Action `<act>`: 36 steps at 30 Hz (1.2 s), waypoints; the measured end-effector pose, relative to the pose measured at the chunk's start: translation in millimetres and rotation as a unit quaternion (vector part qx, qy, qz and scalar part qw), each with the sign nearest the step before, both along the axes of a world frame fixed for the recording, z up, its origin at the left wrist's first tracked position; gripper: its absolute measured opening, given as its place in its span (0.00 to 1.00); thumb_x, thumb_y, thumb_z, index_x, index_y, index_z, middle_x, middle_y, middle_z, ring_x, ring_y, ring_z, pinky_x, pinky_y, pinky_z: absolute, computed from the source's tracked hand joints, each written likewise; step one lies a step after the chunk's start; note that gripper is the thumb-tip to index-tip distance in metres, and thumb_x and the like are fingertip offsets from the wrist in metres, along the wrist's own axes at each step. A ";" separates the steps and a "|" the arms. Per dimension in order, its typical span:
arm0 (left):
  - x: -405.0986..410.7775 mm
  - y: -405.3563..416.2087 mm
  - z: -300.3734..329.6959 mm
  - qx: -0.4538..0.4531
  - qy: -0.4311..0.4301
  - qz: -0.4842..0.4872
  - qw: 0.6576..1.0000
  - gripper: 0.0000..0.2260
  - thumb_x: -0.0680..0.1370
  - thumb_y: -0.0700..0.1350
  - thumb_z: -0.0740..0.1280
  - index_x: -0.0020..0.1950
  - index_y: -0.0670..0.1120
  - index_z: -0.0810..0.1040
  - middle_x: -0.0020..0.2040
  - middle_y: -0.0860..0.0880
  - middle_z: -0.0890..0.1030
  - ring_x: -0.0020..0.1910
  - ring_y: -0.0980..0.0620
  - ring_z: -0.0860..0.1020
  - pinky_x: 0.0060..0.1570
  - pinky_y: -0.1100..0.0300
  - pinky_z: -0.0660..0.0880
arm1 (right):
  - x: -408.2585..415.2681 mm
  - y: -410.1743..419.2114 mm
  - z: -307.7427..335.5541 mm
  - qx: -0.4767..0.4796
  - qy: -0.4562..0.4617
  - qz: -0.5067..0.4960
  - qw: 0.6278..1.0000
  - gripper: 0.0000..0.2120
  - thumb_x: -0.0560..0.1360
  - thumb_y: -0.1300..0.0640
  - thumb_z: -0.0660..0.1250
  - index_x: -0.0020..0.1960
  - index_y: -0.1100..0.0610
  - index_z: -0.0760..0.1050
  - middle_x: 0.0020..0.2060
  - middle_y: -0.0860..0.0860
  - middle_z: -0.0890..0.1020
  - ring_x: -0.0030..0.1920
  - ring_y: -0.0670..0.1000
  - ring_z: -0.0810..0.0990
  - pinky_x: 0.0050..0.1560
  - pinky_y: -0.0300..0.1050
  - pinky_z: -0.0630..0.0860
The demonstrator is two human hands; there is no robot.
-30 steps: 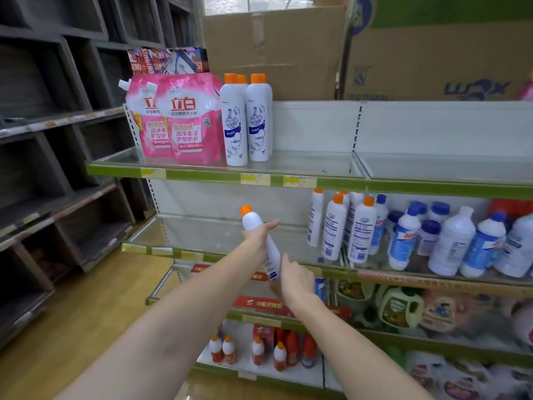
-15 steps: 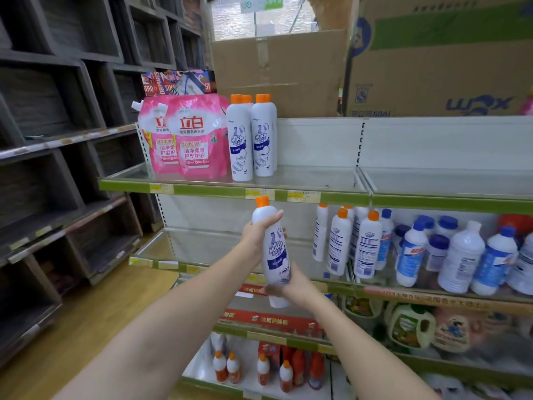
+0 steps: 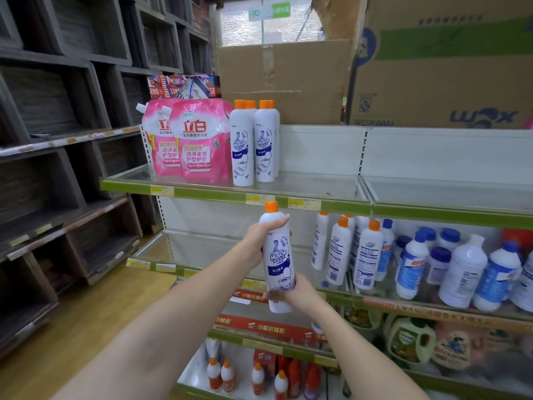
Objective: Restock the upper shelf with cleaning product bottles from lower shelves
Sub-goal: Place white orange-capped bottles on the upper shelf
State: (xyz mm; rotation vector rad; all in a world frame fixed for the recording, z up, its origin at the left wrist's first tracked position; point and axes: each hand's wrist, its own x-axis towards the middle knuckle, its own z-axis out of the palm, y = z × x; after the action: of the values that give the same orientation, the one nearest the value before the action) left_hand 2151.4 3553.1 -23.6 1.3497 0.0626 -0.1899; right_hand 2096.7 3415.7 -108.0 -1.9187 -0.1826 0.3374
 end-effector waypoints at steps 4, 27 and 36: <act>6.5 0.8 8.5 0.005 -0.027 0.003 1.000 0.24 0.68 0.52 0.79 0.58 0.41 0.78 0.49 0.39 0.85 0.43 0.42 0.82 0.54 0.45 0.80 | 10.7 7.4 1.7 0.009 -0.019 -0.003 1.000 0.22 0.65 0.49 0.82 0.55 0.45 0.76 0.50 0.45 0.85 0.54 0.48 0.82 0.48 0.39 0.76; 97.0 36.9 157.1 -0.008 -0.212 0.006 0.977 0.24 0.69 0.46 0.79 0.59 0.38 0.77 0.45 0.39 0.81 0.45 0.40 0.81 0.49 0.41 0.80 | 131.5 62.8 126.1 0.039 -0.182 -0.106 0.977 0.15 0.64 0.54 0.81 0.47 0.49 0.78 0.42 0.46 0.86 0.47 0.52 0.84 0.50 0.47 0.80; 162.8 45.9 229.7 0.254 -0.384 0.077 0.884 0.27 0.69 0.51 0.80 0.61 0.47 0.71 0.48 0.51 0.78 0.46 0.53 0.78 0.46 0.59 0.78 | 211.6 77.6 168.8 0.028 -0.225 -0.159 0.961 0.22 0.62 0.47 0.82 0.52 0.53 0.80 0.40 0.43 0.87 0.42 0.42 0.84 0.47 0.41 0.79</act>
State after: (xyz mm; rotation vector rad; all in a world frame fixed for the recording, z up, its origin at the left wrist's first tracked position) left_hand 2314.2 3599.0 206.1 1.8498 -0.4791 0.5433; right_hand 2308.4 3493.3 60.8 -1.9058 -0.1752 -0.3225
